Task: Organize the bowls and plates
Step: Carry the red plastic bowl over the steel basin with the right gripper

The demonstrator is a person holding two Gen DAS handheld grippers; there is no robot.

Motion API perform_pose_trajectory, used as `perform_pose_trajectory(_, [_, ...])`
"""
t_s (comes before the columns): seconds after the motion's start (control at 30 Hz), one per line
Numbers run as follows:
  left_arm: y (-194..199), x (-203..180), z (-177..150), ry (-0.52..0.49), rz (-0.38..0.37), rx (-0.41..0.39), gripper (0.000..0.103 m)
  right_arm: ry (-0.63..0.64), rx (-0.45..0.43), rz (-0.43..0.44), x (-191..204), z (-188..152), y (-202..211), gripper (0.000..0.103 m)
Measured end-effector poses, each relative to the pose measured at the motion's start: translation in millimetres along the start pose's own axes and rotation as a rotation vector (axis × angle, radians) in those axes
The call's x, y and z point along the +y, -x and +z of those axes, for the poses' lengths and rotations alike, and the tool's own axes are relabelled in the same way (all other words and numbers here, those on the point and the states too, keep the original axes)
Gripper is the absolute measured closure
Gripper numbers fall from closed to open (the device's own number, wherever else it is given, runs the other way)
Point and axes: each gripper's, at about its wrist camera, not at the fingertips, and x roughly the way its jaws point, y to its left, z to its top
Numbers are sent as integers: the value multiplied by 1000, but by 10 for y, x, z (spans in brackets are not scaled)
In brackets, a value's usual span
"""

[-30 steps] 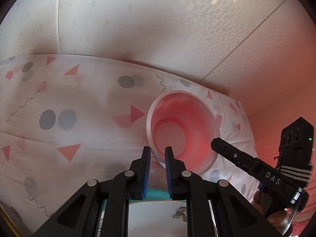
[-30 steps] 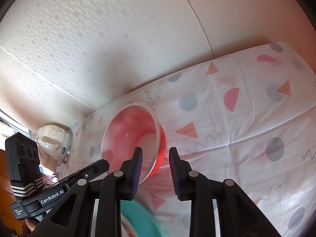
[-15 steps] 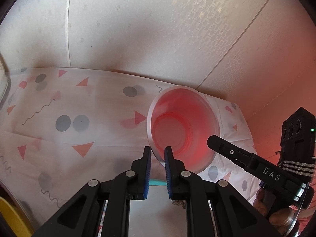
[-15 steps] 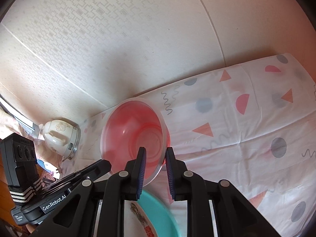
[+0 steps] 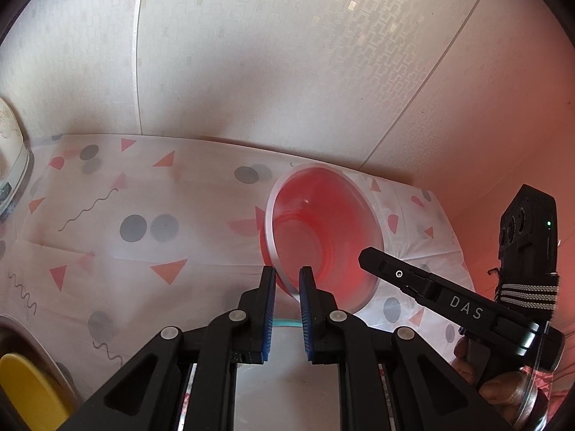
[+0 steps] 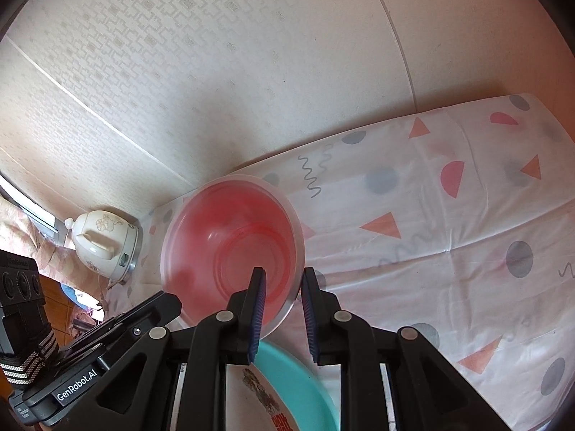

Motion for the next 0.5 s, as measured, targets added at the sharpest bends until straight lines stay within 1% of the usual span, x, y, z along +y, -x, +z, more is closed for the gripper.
perform_pose_trajectory(0.23, [-120, 152, 4, 29, 22, 30, 90, -2, 32, -4, 37, 35, -228, 83])
perform_pose_trajectory(0.3, [-182, 230, 1, 55, 25, 50, 90, -16, 47, 8, 26, 38, -297, 81])
perform_pose_trajectory(0.37, [-224, 307, -5, 81, 17, 63, 90, -27, 54, 10, 13, 36, -342, 81])
perform_pose_trajectory(0.43, [-237, 352, -11, 91, 19, 64, 90, -38, 58, 12, -11, 36, -362, 81])
perform_pose_trajectory(0.5, [-241, 381, -13, 99, 5, 67, 90, -47, 60, 21, -34, 30, -362, 81])
